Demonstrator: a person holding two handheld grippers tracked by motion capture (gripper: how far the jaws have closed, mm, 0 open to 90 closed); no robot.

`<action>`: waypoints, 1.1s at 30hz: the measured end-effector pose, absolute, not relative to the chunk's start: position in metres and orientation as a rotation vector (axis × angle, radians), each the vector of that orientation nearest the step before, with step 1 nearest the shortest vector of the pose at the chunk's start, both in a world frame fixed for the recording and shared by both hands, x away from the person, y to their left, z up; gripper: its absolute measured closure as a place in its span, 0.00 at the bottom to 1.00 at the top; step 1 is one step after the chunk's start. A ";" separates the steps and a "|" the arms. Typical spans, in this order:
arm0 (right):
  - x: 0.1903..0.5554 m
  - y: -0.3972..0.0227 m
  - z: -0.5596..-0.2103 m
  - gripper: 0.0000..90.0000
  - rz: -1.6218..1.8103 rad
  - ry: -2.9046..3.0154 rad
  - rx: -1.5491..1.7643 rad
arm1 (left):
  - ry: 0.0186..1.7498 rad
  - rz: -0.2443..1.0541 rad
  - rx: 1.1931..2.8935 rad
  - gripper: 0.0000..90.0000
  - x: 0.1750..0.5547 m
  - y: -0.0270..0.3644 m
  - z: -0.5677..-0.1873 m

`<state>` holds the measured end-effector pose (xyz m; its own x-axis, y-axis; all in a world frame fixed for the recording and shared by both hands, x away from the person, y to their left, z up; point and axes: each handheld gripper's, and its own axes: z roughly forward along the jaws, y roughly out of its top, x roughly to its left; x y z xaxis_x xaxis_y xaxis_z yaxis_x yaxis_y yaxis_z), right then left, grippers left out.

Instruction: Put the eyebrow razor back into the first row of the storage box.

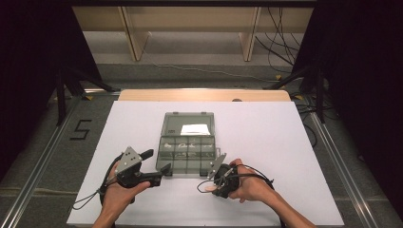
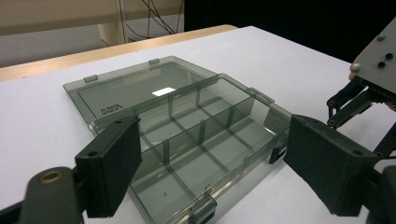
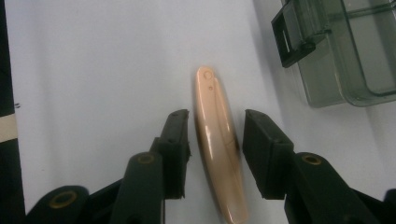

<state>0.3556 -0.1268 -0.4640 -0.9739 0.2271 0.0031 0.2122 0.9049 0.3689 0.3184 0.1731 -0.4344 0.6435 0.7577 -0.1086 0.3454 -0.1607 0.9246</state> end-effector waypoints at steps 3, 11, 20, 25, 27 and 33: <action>0.355 -0.126 -0.464 0.72 0.569 3.022 0.340 | 0.913 0.458 1.734 0.20 0.318 0.171 -0.435; 0.356 -0.124 -0.464 0.80 0.561 3.037 0.307 | 0.903 0.462 1.752 0.20 0.318 0.171 -0.435; 0.354 -0.123 -0.462 0.83 0.545 3.034 0.297 | 0.897 0.472 1.776 0.20 0.319 0.173 -0.435; 0.354 -0.124 -0.461 0.83 0.567 3.020 0.292 | 0.900 0.468 1.772 0.20 0.320 0.173 -0.436; 0.356 -0.127 -0.458 0.83 0.580 3.019 0.299 | 0.896 0.466 1.773 0.20 0.320 0.174 -0.436; 0.353 -0.132 -0.446 0.83 0.629 2.994 0.290 | 0.901 0.475 1.784 0.20 0.320 0.175 -0.436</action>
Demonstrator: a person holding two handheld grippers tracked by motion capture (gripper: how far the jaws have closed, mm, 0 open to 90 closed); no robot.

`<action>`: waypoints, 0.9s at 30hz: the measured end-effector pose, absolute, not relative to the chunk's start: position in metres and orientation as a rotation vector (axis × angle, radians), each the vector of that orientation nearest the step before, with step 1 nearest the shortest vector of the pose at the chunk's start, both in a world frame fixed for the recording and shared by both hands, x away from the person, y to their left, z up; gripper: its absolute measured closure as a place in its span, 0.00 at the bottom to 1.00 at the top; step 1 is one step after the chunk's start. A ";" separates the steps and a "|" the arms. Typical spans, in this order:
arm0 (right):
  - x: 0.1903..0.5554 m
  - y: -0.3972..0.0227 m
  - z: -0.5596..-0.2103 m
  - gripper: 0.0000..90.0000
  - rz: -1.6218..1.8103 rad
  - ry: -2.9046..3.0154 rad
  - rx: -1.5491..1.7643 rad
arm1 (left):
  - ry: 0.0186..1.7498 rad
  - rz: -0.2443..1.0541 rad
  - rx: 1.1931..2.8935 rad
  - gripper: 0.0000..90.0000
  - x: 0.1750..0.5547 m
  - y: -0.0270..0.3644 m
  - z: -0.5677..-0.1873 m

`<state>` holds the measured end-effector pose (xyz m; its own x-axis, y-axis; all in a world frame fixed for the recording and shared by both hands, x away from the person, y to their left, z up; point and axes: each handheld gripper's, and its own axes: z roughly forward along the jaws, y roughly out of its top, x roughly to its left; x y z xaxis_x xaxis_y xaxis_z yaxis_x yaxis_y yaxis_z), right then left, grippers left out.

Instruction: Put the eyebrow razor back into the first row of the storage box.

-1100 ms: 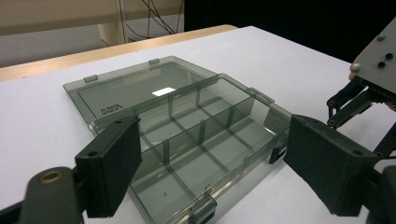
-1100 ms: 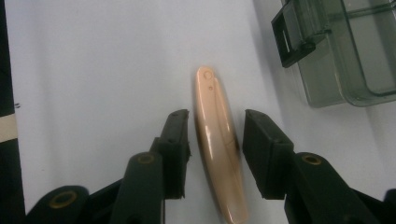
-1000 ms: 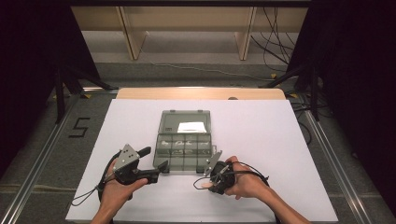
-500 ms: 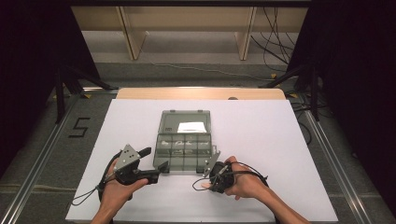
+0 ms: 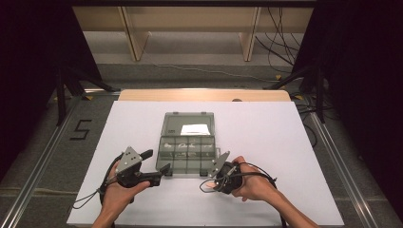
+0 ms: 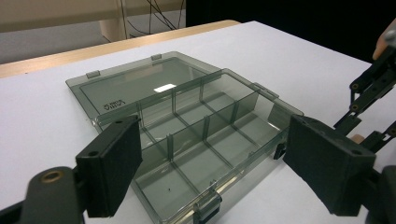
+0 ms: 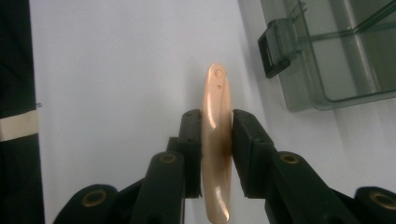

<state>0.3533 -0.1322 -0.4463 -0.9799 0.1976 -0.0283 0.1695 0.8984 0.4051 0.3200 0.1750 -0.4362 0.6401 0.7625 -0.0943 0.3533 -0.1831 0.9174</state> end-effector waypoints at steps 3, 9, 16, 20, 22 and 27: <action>0.352 -0.134 -0.439 0.83 0.653 2.976 0.293 | 0.902 0.476 1.783 0.20 0.320 0.175 -0.436; 0.353 -0.137 -0.425 0.83 0.717 2.944 0.286 | 0.910 0.469 1.778 0.20 0.320 0.175 -0.437; 0.354 -0.137 -0.410 0.83 0.779 2.893 0.277 | 0.922 0.477 1.764 0.20 0.321 0.174 -0.438; 0.357 -0.138 -0.405 0.83 0.797 2.873 0.283 | 0.923 0.478 1.758 0.20 0.321 0.175 -0.438; 0.358 -0.138 -0.404 0.83 0.805 2.864 0.283 | 0.924 0.480 1.758 0.20 0.322 0.175 -0.438; 0.363 -0.138 -0.398 0.83 0.821 2.844 0.287 | 0.918 0.481 1.758 0.20 0.322 0.175 -0.439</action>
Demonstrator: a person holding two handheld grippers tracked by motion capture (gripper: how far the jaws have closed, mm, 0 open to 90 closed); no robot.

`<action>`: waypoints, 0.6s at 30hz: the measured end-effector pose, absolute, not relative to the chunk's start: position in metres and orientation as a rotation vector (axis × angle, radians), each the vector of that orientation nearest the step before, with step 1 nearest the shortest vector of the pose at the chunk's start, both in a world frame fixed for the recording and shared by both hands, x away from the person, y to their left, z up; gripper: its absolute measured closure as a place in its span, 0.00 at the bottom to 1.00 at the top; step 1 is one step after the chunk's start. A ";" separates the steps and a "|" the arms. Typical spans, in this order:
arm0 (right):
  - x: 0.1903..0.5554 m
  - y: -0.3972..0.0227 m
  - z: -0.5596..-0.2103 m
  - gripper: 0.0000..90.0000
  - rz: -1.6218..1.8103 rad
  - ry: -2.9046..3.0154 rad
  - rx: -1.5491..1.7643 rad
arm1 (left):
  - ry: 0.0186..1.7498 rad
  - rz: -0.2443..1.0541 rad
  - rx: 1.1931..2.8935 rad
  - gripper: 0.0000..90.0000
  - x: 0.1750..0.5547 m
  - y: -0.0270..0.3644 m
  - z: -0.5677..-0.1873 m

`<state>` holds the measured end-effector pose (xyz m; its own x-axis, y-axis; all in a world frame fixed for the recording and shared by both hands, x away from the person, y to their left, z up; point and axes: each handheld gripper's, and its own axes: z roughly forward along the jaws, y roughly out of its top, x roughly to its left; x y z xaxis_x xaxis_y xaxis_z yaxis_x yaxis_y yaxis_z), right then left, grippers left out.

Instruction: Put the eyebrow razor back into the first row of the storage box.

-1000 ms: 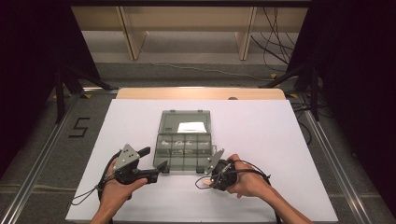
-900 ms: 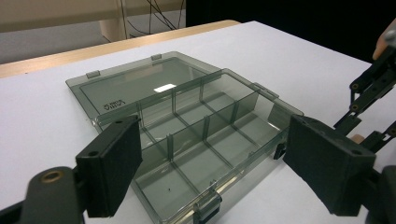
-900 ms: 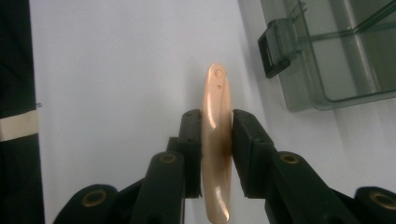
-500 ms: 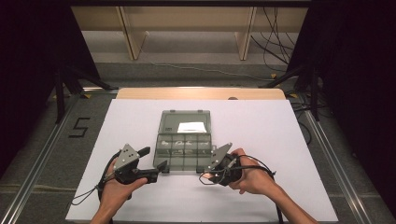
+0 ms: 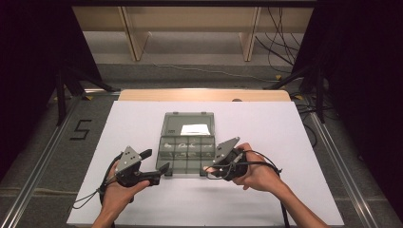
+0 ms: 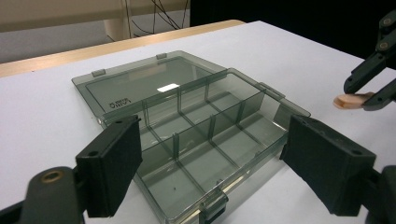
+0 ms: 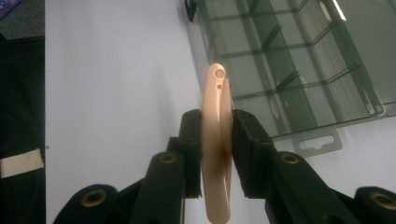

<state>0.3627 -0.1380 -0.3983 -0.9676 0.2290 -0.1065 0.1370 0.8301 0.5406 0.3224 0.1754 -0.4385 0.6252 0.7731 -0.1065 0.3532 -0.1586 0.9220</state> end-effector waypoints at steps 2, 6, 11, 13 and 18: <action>0.364 -0.138 -0.397 0.83 0.826 2.840 0.285 | 0.923 0.482 1.755 0.20 0.322 0.175 -0.439; 0.369 -0.137 -0.392 0.83 0.838 2.818 0.295 | 0.937 0.484 1.754 0.20 0.322 0.175 -0.439; 0.375 -0.134 -0.387 0.83 0.852 2.795 0.301 | 0.933 0.489 1.758 0.20 0.323 0.176 -0.439; 0.379 -0.133 -0.386 0.83 0.859 2.785 0.307 | 0.942 0.484 1.755 0.20 0.324 0.176 -0.440; 0.389 -0.129 -0.386 0.83 0.870 2.769 0.325 | 0.937 0.490 1.757 0.20 0.325 0.177 -0.440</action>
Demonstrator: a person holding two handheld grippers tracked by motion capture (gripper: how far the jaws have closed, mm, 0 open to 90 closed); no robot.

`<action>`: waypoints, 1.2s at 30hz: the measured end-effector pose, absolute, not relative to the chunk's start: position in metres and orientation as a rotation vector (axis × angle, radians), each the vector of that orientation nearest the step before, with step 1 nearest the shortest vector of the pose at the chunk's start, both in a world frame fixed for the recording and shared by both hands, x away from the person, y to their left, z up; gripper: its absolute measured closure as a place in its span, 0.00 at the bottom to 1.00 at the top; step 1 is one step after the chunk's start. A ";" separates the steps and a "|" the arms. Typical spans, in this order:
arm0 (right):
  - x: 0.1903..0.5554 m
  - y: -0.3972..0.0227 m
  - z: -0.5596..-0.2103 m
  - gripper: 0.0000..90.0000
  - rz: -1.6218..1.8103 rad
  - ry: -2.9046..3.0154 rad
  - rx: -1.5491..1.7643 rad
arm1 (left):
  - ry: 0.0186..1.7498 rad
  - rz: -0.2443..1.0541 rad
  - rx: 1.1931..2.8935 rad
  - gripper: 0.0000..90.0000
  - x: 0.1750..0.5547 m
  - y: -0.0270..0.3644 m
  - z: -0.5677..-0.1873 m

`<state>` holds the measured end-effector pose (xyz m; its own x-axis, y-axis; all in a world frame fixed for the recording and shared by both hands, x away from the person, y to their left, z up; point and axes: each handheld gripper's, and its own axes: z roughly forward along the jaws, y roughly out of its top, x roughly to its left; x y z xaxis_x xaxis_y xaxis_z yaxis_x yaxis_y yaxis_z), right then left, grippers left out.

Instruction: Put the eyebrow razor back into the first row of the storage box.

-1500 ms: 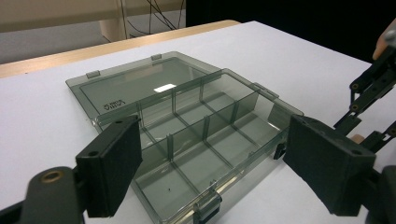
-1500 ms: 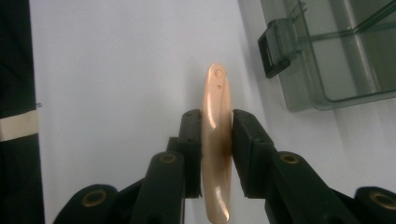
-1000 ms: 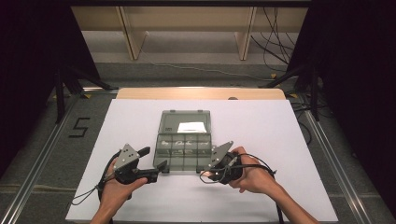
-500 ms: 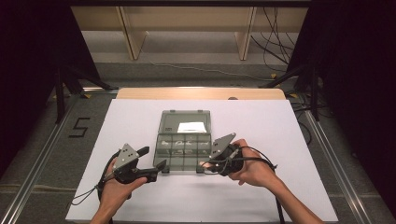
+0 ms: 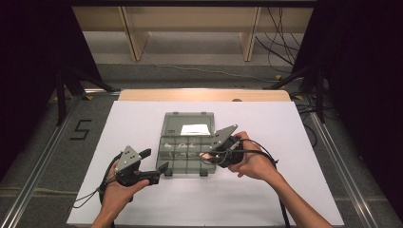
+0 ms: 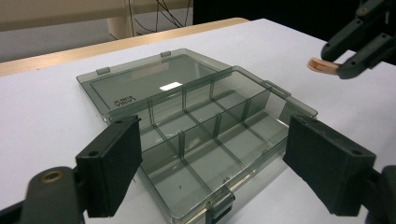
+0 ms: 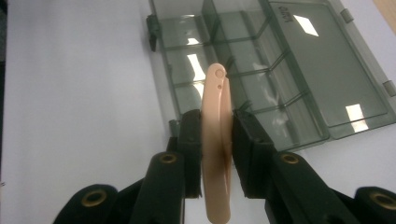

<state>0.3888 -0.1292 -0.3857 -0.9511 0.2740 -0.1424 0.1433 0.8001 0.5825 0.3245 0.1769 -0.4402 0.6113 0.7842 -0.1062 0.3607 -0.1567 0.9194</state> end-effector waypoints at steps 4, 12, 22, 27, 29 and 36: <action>0.399 -0.127 -0.385 0.83 0.881 2.750 0.343 | 0.935 0.488 1.760 0.20 0.325 0.178 -0.441; 0.415 -0.121 -0.387 0.83 0.908 2.724 0.361 | 0.943 0.495 1.766 0.20 0.326 0.179 -0.441; 0.431 -0.120 -0.394 0.83 0.918 2.699 0.401 | 0.943 0.497 1.769 0.20 0.326 0.179 -0.441; 0.435 -0.119 -0.395 0.83 0.922 2.689 0.401 | 0.942 0.497 1.767 0.20 0.326 0.179 -0.441; 0.438 -0.118 -0.395 0.83 0.923 2.689 0.399 | 0.940 0.498 1.768 0.20 0.326 0.179 -0.441; 0.443 -0.115 -0.399 0.83 0.923 2.689 0.400 | 0.938 0.501 1.771 0.20 0.326 0.180 -0.441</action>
<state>0.4427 -0.1152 -0.3988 -0.9254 0.3422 -0.1626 0.1702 0.7590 0.6285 0.3261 0.1797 -0.4413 0.6093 0.7875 -0.0928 0.3604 -0.1707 0.9170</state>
